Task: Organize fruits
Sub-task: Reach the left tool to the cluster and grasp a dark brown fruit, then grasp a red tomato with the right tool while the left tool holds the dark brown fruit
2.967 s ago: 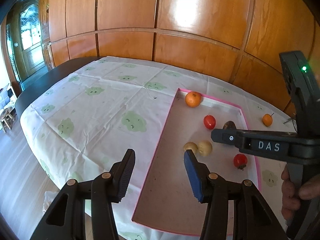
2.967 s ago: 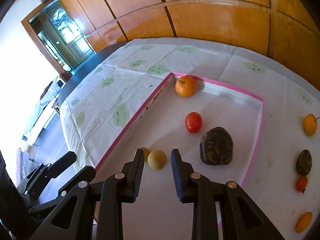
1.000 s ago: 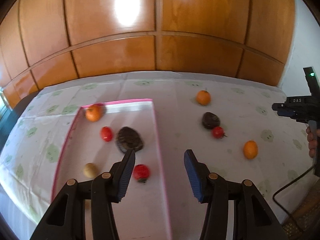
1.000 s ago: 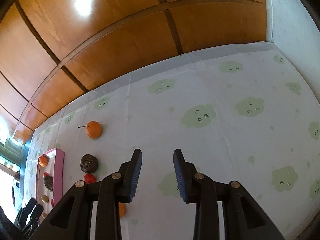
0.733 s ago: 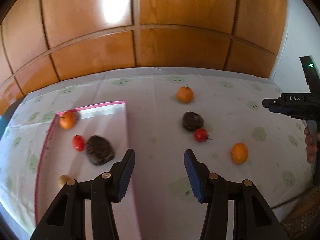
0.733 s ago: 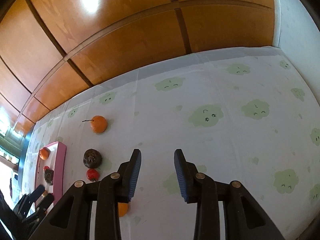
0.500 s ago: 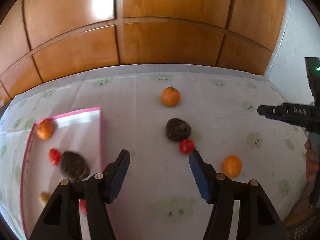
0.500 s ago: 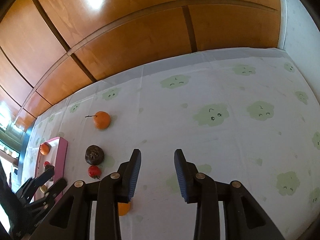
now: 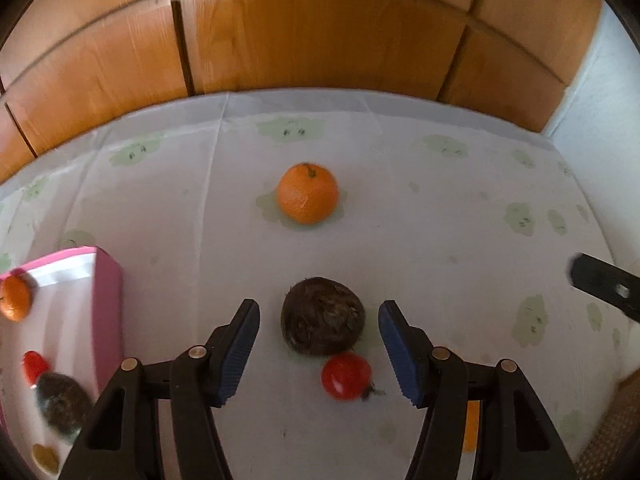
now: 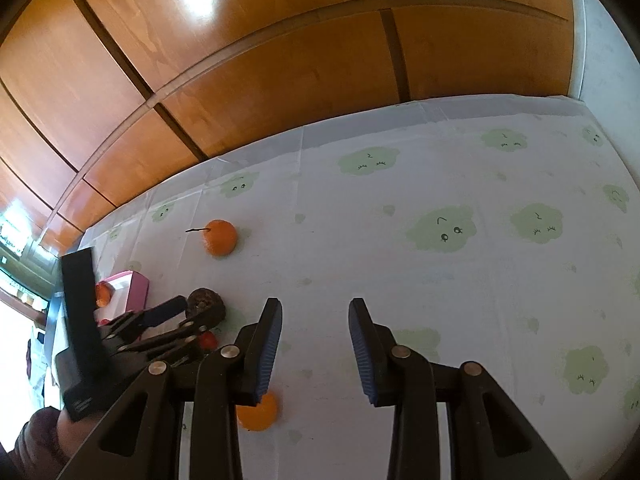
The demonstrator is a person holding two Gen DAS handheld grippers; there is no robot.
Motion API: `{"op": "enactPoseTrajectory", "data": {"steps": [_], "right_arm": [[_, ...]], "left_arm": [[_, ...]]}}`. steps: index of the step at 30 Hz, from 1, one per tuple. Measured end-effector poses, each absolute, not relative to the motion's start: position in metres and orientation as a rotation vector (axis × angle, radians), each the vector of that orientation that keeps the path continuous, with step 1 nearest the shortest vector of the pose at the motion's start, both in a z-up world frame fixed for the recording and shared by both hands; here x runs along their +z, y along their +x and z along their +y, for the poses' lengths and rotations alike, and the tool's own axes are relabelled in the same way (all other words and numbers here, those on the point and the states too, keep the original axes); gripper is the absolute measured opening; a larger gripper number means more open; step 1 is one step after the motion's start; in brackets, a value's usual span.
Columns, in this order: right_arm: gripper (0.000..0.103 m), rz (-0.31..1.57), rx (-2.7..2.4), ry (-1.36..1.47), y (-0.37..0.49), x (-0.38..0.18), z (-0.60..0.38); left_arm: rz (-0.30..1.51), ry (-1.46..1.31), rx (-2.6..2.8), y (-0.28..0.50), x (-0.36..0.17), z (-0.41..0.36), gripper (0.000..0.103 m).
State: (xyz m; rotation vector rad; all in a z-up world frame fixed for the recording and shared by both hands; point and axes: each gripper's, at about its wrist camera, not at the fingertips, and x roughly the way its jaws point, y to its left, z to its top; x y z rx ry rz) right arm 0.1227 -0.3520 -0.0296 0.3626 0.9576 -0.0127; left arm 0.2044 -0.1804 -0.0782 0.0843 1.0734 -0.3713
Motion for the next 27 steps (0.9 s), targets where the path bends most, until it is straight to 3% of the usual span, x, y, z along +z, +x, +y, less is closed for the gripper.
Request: {"op": "enactPoseTrajectory", "data": {"steps": [1, 3, 4, 16, 27], "right_arm": [[0.035, 0.959, -0.013, 0.363, 0.123, -0.03, -0.352], [0.035, 0.961, -0.016, 0.36, 0.123, -0.03, -0.352], [0.035, 0.963, -0.018, 0.356, 0.123, -0.031, -0.352], [0.035, 0.984, -0.054, 0.323, 0.124, -0.036, -0.354], [0.035, 0.999, -0.05, 0.268, 0.123, -0.041, -0.346]], "left_arm": [[1.087, 0.079, -0.373, 0.207, -0.082, -0.18, 0.061], [1.088, 0.081, -0.374, 0.21, -0.088, -0.179, 0.048], [1.065, 0.096, -0.378, 0.208, -0.087, -0.179, 0.047], [0.912, 0.061, -0.384, 0.139, -0.042, -0.13, 0.047], [0.945, 0.174, -0.432, 0.047, -0.086, -0.127, 0.047]]}}
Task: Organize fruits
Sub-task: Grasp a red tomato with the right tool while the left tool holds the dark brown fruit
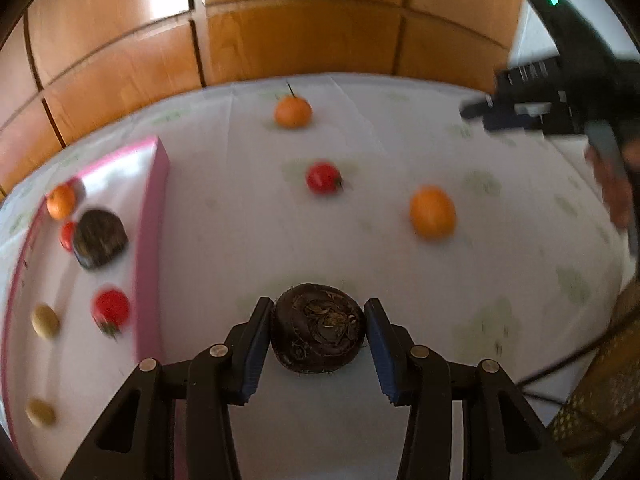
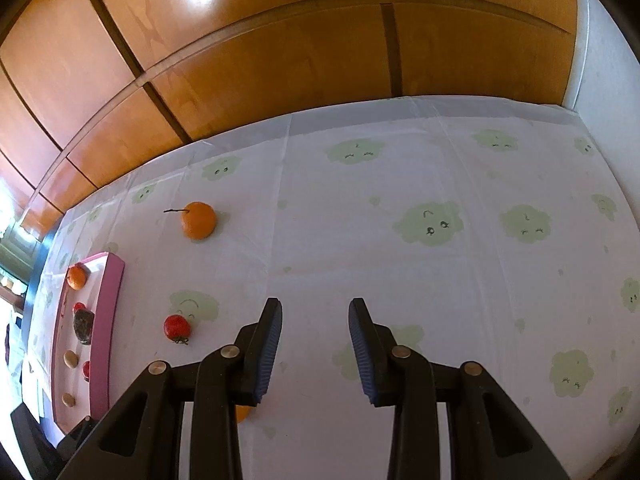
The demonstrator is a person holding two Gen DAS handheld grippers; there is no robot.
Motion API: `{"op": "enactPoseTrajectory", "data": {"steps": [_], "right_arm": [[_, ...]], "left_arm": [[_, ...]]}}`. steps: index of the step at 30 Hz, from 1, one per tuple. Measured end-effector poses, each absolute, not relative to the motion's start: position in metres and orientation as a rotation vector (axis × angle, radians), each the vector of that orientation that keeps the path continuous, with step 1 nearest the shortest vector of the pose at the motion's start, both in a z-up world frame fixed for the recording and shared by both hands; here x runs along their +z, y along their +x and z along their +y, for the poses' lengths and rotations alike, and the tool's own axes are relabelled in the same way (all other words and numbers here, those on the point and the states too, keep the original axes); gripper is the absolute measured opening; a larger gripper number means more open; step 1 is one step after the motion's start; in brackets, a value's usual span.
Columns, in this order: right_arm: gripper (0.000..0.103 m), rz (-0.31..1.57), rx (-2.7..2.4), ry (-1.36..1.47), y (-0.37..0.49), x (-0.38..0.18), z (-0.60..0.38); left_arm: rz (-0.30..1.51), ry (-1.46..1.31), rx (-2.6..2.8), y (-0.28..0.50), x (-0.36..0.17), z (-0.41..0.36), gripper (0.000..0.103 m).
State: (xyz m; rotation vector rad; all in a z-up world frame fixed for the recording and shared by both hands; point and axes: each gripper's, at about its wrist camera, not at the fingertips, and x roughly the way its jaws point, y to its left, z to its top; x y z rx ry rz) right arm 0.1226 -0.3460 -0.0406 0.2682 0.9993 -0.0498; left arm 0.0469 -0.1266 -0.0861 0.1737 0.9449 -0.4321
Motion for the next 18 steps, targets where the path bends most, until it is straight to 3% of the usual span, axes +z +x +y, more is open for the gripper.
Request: {"op": "enactPoseTrajectory", "data": {"steps": [18], "right_arm": [[0.035, 1.051, 0.153, 0.21, 0.126, -0.051, -0.301]], "left_arm": [[0.877, 0.173, -0.448, 0.034, -0.095, -0.123, 0.047]]}}
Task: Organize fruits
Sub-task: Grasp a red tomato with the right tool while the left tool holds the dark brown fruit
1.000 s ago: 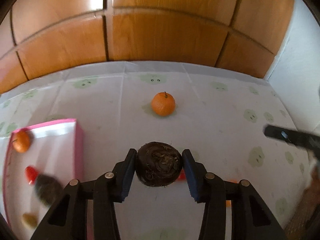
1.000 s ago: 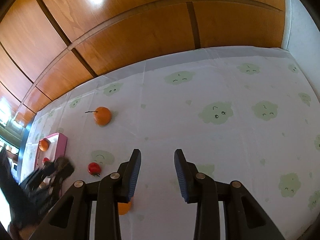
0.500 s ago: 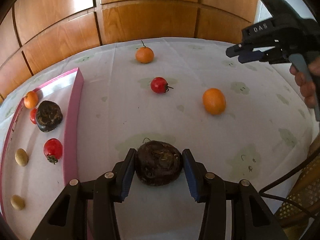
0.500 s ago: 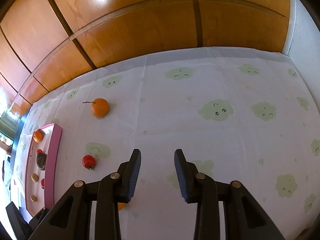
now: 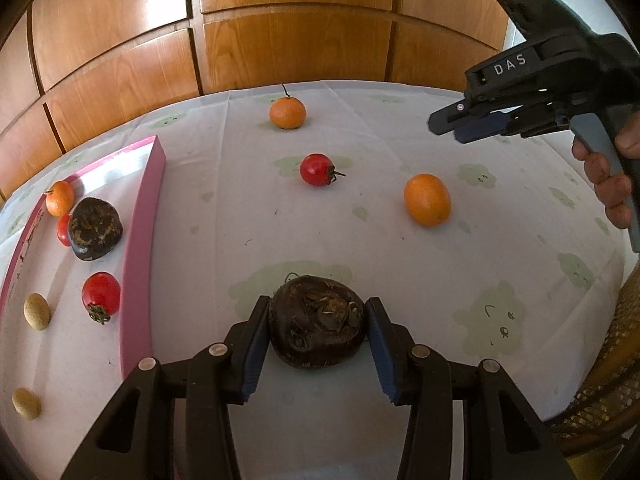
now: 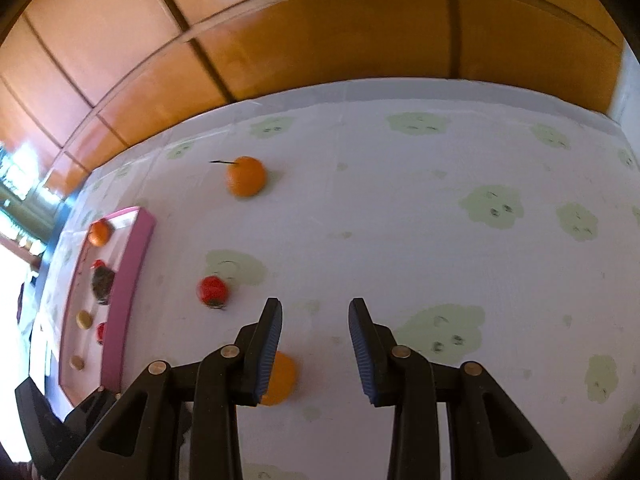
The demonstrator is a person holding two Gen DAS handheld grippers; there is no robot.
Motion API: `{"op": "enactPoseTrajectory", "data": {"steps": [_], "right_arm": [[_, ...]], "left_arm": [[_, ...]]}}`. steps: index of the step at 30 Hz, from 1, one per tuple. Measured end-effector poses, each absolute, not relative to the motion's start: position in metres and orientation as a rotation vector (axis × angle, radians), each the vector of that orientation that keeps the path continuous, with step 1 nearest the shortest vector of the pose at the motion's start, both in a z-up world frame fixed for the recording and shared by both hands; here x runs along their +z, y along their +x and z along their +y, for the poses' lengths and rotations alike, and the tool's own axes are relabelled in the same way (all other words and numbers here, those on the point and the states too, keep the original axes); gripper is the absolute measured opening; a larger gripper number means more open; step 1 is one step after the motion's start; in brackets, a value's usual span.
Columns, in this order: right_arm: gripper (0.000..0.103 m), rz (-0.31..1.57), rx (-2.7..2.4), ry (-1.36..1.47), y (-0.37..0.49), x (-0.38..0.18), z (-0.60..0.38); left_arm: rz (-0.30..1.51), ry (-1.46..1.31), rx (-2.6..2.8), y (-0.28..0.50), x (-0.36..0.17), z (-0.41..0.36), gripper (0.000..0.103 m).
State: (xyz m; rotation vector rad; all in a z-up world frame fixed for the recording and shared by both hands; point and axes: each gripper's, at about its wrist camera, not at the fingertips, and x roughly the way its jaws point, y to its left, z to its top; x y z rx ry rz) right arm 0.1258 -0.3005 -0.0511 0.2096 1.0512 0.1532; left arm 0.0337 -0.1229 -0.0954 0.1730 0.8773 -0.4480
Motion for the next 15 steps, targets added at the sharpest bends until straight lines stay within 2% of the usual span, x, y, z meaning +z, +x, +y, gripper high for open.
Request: {"op": "enactPoseTrajectory", "data": {"steps": [7, 15], "right_arm": [[0.035, 1.096, 0.311, 0.094, 0.147, -0.056, -0.235], [0.035, 1.182, 0.291, -0.134, 0.174, -0.091, -0.187]], "left_arm": [[0.872, 0.164, -0.453, 0.034, -0.095, -0.122, 0.047], [0.863, 0.154, -0.466, 0.032, -0.095, -0.12, 0.047]]}}
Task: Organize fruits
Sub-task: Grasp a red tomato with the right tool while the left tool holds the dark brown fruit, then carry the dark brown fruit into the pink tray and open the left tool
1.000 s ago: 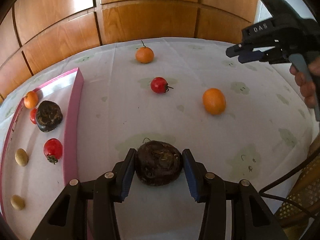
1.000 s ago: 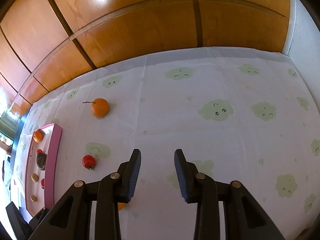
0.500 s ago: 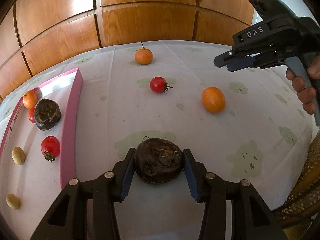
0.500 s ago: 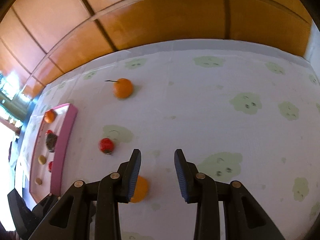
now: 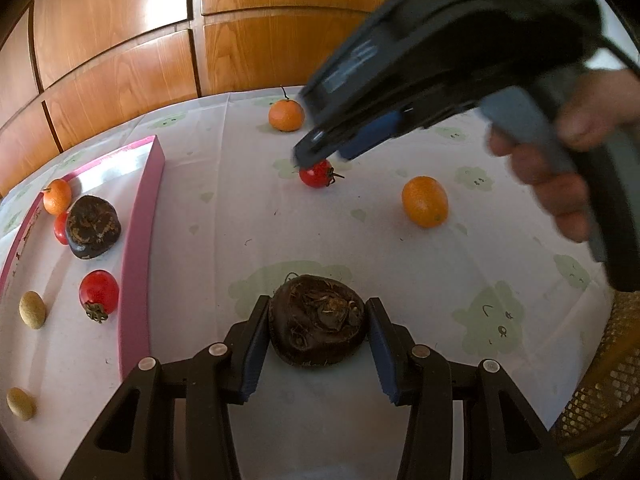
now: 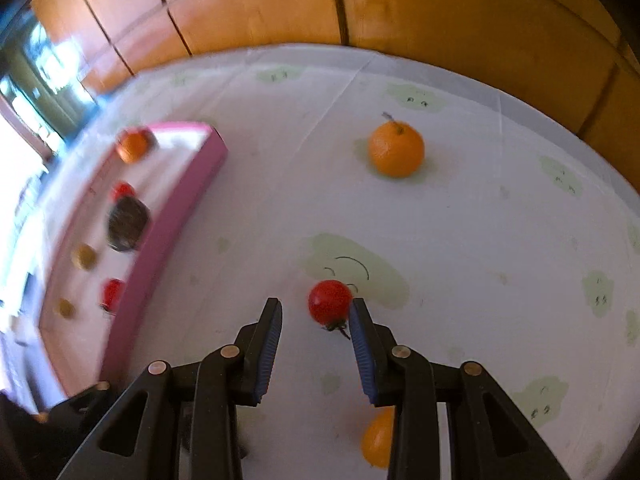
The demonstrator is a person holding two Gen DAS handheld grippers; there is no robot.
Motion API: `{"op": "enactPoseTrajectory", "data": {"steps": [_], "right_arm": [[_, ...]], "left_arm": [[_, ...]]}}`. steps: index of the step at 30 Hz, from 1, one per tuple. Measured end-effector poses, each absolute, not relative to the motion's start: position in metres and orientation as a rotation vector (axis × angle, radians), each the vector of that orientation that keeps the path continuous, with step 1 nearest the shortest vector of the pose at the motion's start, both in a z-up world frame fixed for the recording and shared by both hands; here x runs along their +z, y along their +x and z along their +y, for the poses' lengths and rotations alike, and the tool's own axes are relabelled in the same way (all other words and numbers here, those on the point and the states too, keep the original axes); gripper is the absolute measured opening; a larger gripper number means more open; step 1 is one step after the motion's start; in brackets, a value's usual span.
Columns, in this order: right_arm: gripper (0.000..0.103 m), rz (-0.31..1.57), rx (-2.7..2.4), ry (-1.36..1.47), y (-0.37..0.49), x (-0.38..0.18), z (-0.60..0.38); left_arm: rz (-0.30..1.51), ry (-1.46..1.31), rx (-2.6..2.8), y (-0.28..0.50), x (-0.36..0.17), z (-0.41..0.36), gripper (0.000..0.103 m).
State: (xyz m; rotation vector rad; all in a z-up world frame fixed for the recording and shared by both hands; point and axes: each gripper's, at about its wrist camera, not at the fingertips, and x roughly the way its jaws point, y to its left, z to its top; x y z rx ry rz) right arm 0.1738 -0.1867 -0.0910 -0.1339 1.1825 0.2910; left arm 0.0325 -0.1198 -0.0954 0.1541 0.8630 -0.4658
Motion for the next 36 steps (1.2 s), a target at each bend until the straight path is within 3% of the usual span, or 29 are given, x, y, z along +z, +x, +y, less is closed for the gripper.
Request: {"op": "enactPoseTrajectory", "data": {"steps": [3, 12, 19, 26, 36], "right_arm": [[0.025, 1.188, 0.283, -0.163, 0.173, -0.096, -0.187], [0.025, 1.116, 0.201, -0.125, 0.145, -0.063, -0.241], [0.025, 1.192, -0.02, -0.02, 0.144, -0.088, -0.312], [0.025, 1.209, -0.032, 0.003, 0.152, -0.093, -0.325], [0.025, 1.199, -0.031, -0.016, 0.147, -0.092, -0.318]], "left_arm": [[0.861, 0.148, -0.467, 0.032, -0.096, -0.119, 0.047], [0.859, 0.145, -0.471, 0.032, -0.097, -0.116, 0.047], [0.87, 0.157, -0.464, 0.032, -0.096, -0.12, 0.047], [0.91, 0.155, -0.457, 0.037, -0.088, -0.122, 0.047], [0.821, 0.094, -0.412, 0.031, -0.038, -0.104, 0.047]]}}
